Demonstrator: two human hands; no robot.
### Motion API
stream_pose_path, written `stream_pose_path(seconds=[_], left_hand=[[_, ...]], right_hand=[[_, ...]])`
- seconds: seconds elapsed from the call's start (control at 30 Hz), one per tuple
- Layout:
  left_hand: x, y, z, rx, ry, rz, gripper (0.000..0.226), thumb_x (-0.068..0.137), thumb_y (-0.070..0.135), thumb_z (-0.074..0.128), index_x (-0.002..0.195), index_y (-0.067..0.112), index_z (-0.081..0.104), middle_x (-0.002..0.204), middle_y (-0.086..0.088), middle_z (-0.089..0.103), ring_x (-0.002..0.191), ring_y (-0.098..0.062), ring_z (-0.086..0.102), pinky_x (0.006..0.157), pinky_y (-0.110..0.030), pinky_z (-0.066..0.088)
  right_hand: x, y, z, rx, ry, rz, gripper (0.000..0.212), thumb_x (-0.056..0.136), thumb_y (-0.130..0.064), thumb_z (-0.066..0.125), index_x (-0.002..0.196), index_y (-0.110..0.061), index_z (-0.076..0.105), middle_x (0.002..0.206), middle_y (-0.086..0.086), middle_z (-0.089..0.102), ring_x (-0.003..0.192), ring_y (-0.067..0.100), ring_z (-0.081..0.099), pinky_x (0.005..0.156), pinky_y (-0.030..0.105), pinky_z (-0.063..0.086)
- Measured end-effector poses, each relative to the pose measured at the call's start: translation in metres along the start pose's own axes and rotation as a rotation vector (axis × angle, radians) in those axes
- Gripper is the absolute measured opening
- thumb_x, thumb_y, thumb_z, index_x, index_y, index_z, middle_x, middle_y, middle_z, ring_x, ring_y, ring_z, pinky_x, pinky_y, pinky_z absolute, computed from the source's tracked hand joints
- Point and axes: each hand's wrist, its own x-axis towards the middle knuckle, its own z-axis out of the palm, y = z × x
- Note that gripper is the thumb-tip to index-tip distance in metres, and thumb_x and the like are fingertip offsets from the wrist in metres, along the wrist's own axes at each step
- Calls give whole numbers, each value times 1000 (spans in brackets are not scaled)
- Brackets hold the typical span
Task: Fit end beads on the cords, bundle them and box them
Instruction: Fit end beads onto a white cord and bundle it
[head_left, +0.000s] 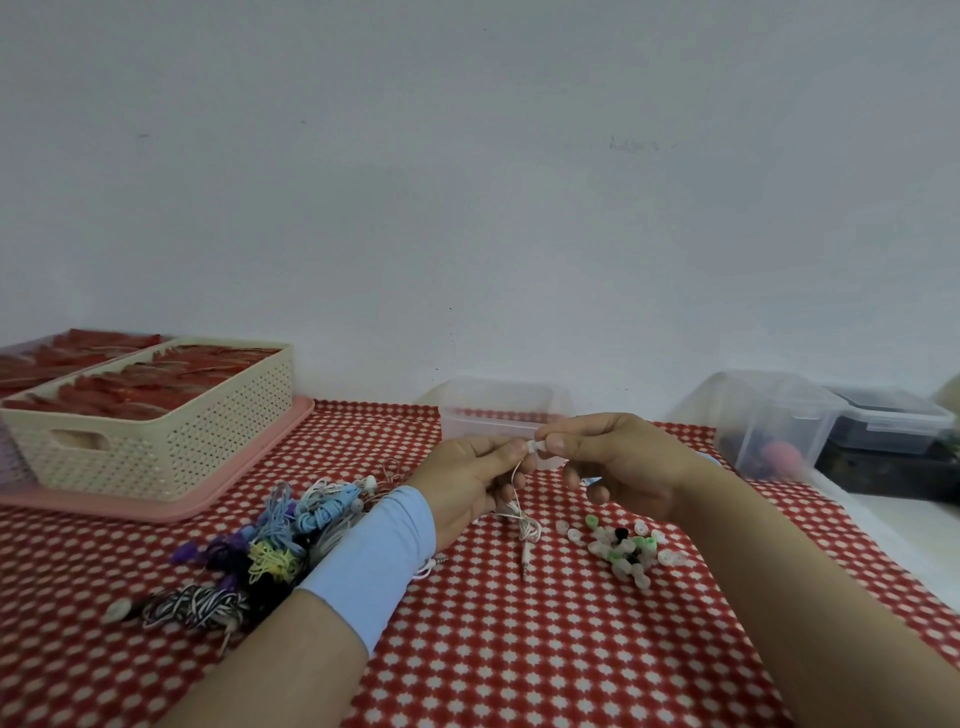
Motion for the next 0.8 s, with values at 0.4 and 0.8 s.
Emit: stream_pose_path(seconds=[0.4,0.8], left_hand=[[-3,2,-1,-3,-51,22,15,93,9,60,99,1,71,73,0,68,64,-8,56,59,-18,49],[-3,6,-3,131,33,118,12,91,9,64,95,9,76,79,-3,73,70,-11,60,66,-22,50]], right_hand=[[3,4,4,64,-33,32,28,76,-13,75,102,-4,78,85,8,72,57,12,55,39,18,37],[0,2,12,32,66,-25,19,89,-9,73,108,-10,76,92,11,76,62,18,65,42,23,45]])
